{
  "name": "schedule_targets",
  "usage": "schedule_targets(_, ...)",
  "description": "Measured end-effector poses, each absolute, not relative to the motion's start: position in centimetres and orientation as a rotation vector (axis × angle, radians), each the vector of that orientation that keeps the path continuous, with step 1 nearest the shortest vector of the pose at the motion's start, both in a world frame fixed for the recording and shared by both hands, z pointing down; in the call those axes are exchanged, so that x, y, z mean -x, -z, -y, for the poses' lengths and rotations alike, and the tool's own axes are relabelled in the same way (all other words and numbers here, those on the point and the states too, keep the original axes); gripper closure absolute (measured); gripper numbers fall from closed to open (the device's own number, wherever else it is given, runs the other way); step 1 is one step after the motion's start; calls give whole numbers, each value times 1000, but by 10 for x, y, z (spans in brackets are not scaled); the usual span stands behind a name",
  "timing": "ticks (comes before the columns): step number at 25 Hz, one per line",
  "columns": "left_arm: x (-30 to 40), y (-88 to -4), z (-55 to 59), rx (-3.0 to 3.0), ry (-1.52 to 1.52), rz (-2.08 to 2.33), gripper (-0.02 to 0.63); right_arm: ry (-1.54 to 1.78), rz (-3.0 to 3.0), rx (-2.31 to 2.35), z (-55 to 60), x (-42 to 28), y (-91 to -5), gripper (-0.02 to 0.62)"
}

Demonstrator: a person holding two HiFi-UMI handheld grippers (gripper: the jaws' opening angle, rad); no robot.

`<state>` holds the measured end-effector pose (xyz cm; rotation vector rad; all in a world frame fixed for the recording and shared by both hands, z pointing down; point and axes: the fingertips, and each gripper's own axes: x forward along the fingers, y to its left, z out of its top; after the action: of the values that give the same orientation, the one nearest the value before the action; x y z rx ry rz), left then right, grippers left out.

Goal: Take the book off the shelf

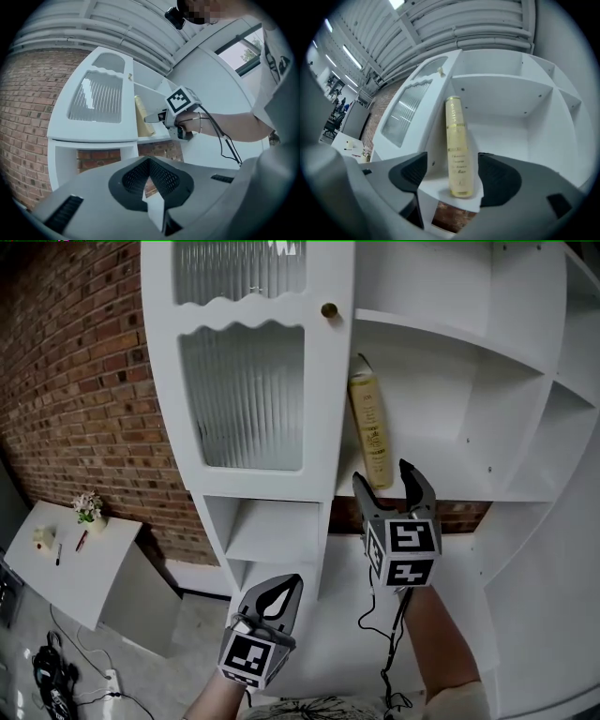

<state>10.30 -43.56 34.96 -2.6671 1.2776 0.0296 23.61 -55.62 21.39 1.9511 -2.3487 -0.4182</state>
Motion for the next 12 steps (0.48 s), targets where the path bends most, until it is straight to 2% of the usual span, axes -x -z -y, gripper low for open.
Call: schedule_targets(12, -89, -361, 457, 2665, 2, -1319, 594, 275, 2275, -1921, 646, -234, -185, 209)
